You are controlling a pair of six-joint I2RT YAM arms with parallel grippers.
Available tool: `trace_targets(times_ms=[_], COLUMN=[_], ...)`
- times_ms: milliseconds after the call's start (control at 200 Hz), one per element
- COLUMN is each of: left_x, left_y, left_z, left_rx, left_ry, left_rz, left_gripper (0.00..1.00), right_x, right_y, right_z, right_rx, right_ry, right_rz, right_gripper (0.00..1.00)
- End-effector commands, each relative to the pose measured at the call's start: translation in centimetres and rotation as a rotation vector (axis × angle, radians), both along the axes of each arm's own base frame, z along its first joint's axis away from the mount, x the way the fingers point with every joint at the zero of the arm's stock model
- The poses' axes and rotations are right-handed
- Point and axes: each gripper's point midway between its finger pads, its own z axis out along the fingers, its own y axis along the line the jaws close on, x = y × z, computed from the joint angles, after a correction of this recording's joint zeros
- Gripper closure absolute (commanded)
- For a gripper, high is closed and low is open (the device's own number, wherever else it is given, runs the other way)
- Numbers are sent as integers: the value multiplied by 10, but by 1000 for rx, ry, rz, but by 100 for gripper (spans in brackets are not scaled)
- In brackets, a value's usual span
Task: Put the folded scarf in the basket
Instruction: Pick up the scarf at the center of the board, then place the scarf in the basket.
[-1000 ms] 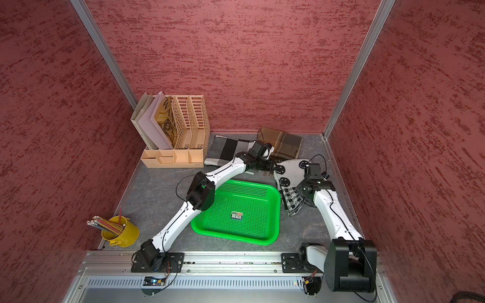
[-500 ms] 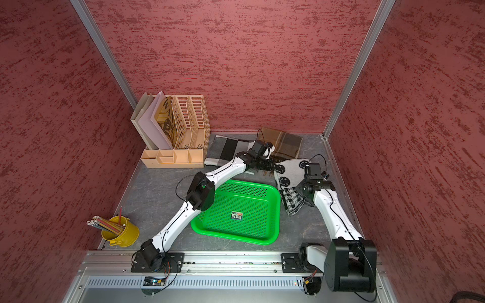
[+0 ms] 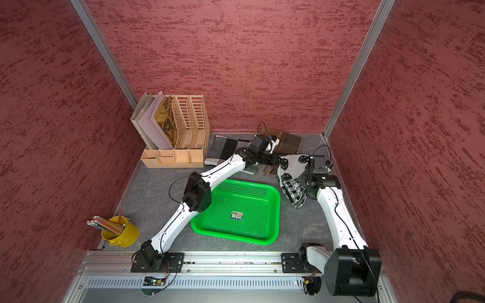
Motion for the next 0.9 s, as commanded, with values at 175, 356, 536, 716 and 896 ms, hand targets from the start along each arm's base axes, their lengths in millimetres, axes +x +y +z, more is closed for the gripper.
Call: trace_targets(times_ms=[175, 356, 536, 716, 896], left_x=[-1, -7, -37, -82, -132], left_y=[16, 51, 103, 163, 217], left_z=[104, 142, 167, 172, 146], left_rx=[-74, -32, 6, 29, 66], left_ry=[-157, -188, -222, -207, -142], left_rz=[31, 100, 188, 277, 353], left_gripper=[100, 100, 100, 100, 100], right_x=[14, 21, 12, -8, -32], right_y=[3, 32, 68, 111, 161], right_z=[71, 107, 123, 116, 98], right_rx=[-25, 56, 112, 165, 177], right_ry=[-166, -246, -249, -217, -160], right_rz=[64, 205, 353, 495, 629], right_gripper=[100, 100, 100, 100, 100])
